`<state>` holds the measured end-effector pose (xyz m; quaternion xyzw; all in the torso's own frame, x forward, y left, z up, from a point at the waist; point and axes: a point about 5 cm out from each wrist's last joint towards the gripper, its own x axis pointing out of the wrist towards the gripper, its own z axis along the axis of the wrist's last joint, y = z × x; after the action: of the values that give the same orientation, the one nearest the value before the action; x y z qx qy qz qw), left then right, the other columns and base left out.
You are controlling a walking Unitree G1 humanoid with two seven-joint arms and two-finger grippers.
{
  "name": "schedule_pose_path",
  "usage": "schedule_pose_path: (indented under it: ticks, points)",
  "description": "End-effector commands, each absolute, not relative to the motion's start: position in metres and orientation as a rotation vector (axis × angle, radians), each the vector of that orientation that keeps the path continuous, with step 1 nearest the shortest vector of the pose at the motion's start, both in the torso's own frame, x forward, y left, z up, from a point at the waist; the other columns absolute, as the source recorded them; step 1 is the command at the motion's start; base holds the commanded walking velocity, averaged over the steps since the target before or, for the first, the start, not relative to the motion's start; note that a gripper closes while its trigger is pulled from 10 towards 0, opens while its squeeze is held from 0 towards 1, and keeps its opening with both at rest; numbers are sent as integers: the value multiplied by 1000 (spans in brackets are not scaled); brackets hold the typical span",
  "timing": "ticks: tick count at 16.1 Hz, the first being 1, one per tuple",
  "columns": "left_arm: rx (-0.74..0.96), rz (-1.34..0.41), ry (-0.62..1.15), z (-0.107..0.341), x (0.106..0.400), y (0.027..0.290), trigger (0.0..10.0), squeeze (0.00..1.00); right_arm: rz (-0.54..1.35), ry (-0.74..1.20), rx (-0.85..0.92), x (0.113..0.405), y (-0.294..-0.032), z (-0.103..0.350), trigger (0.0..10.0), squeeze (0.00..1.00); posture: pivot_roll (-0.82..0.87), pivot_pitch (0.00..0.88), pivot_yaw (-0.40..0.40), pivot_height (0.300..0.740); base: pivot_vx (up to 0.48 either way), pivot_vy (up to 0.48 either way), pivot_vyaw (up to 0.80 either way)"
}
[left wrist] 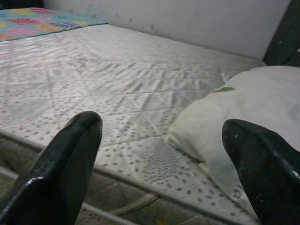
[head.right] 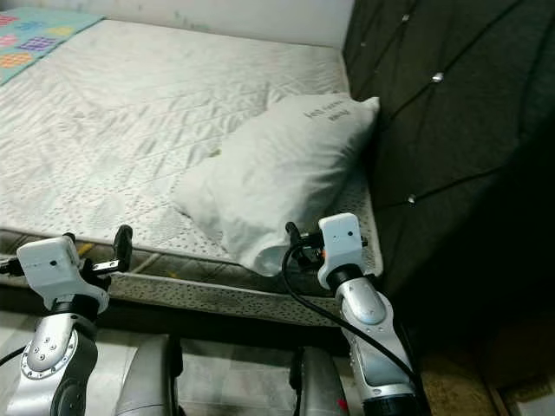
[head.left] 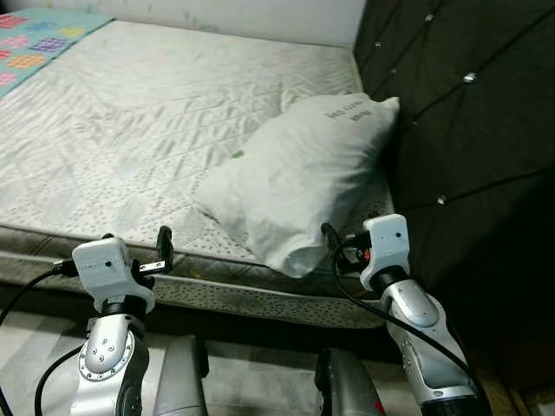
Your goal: Clean up the room
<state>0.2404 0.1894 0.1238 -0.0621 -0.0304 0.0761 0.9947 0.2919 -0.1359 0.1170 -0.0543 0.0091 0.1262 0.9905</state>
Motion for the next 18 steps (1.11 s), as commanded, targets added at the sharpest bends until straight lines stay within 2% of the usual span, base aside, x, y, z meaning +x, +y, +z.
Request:
schedule_pose_path:
  ticks: [1, 13, 18]
  points:
    - [-135, 125, -79, 129, 241, 186, 10000, 0, 238, 19, -103, 292, -140, 117, 10000, 0, 38, 74, -69, 572, 281, 0, 0]
    - [-158, 86, -79, 130, 242, 180, 10000, 0, 250, 22, -112, 292, -139, 115, 10000, 0, 43, 70, -71, 572, 424, 0, 0]
    - [-152, 78, -87, 131, 242, 177, 10000, 0, 259, 27, -112, 292, -138, 114, 10000, 0, 44, 74, -76, 572, 0, 0, 0]
